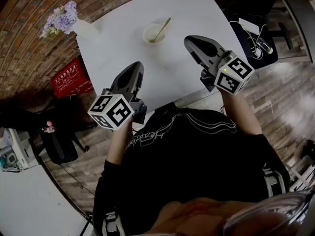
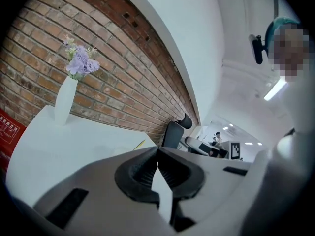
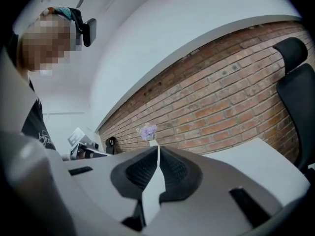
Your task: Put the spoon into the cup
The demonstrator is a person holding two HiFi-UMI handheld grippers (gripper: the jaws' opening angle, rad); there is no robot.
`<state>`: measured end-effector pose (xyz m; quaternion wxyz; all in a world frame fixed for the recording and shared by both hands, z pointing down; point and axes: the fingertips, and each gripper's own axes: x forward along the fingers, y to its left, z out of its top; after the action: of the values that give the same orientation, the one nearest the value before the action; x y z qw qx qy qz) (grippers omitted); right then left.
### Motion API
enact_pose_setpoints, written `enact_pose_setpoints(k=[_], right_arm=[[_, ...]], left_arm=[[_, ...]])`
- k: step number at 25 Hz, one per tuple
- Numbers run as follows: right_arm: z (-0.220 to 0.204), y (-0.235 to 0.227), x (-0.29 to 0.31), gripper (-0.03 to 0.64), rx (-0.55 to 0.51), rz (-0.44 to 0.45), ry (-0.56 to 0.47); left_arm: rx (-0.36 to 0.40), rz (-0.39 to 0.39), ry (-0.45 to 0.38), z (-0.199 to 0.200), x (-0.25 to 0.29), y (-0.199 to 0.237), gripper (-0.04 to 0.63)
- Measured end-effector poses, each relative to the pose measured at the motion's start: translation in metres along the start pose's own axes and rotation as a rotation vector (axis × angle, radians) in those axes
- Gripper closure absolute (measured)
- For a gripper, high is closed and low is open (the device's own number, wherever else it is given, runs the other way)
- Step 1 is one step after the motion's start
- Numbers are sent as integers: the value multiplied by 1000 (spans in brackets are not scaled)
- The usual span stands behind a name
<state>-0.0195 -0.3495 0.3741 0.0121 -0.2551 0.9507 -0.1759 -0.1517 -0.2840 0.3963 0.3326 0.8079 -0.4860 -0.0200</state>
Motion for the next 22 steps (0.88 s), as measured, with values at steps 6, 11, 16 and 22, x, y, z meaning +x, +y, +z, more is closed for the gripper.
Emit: enact_pose_setpoints(k=[6, 11, 16, 22], right_arm=[[5, 50, -27, 617, 31, 114, -7], [5, 73, -48, 618, 83, 147, -17], [-1, 92, -63, 620, 99, 170, -10], [5, 103, -72, 620, 80, 174, -42]], left_arm=[[44, -40, -41, 2, -19, -41, 592], [94, -63, -60, 1, -32, -70, 592], [125, -65, -72, -4, -44, -88, 592], [150, -81, -88, -1, -51, -104, 592]])
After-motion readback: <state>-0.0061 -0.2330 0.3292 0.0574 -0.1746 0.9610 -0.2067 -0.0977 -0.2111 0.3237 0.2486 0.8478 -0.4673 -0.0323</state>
